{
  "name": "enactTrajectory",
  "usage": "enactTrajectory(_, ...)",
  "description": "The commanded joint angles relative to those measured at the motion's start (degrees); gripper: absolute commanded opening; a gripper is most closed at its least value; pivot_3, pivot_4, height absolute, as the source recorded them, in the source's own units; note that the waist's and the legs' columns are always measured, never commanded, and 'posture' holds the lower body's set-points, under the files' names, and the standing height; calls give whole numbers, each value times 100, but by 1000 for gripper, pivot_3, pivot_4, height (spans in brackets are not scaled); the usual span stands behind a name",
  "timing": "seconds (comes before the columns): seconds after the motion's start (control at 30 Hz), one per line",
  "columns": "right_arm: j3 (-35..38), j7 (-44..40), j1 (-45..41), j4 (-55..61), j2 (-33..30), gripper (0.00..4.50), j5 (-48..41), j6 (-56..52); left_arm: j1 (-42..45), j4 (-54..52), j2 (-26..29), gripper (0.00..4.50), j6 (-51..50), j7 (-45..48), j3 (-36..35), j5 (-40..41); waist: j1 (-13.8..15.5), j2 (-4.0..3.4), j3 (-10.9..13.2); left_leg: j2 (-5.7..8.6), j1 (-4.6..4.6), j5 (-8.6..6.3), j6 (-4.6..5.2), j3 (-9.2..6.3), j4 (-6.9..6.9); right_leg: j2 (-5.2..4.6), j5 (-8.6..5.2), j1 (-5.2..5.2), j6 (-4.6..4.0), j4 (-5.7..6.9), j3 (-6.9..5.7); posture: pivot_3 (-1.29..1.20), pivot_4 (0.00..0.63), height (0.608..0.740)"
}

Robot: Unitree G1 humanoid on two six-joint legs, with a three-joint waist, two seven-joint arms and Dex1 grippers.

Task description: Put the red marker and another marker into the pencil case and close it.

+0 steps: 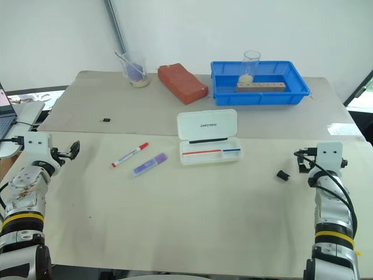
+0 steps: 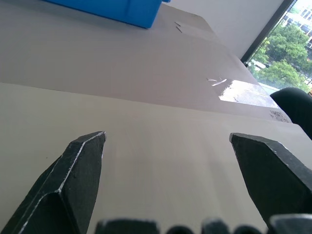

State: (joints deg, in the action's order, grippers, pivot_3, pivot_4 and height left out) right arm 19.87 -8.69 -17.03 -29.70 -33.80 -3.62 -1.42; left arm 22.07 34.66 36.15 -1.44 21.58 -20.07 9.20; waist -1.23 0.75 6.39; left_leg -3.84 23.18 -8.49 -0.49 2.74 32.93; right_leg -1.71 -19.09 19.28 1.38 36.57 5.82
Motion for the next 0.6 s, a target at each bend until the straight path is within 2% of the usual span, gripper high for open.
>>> enactTrajectory(0.03,130,-9,-141,91,-197,4500,-64,26,-24,-233,174,4465,-10,44,-141,106,-1,0,0,0,0,0,0,0,0,0,0,0,0,0,0,0,150,740)
enactTrajectory(0.27,52,-123,-251,41,-252,4500,-45,73,-102,-539,278,4465,-86,272,-162,189,-6,1,1,-1,0,0,0,1,-1,0,0,0,-1,-1,0,0,150,740)
enactTrajectory(0.4,-5,-303,-331,247,-316,4500,-64,47,-164,-860,445,4465,-308,789,-155,429,-20,1,1,-1,0,0,0,4,-2,-1,0,0,-1,-1,0,0,150,740)
enactTrajectory(0.5,-186,-800,-366,773,-364,4500,-192,-110,-184,-1284,577,4465,-643,1362,-27,669,-36,-1,2,-1,1,0,0,5,-4,-1,-1,1,-1,-1,0,0,150,740)
enactTrajectory(0.6,-541,-1767,-424,1723,-404,4500,-598,-616,-127,-1751,702,4465,-1114,1994,217,898,-66,-3,3,-2,1,0,0,5,-4,-1,-1,1,-2,1,0,0,150,740)
